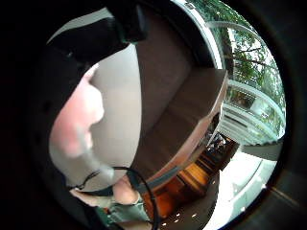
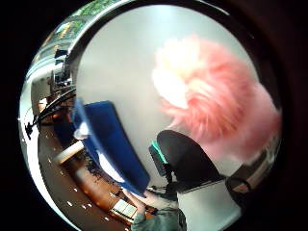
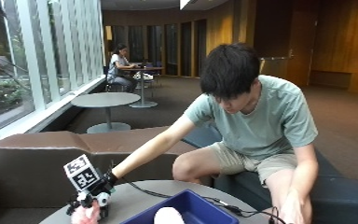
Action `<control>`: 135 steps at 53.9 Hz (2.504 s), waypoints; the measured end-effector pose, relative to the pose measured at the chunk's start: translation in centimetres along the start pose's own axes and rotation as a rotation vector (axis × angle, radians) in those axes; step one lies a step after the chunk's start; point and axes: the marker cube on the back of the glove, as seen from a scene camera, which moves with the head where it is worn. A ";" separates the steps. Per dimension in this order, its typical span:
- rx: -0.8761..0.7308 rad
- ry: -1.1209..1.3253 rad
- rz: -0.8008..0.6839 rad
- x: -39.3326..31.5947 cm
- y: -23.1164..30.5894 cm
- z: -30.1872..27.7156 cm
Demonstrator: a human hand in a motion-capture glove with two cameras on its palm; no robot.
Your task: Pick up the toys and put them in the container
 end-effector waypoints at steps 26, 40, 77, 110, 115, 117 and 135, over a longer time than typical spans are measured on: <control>0.210 -0.066 -0.063 -1.6 -0.7 2.2; 0.224 -0.026 -0.069 -1.5 1.6 -2.1; 0.572 -0.004 -0.181 -8.2 19.3 -32.1; 0.485 -0.044 -0.444 -28.9 23.9 -28.2; 0.459 -0.036 -0.461 -30.9 23.8 -26.8; 0.457 -0.022 -0.461 -31.7 23.8 -26.2; 0.362 0.035 -0.425 -33.4 22.9 -23.7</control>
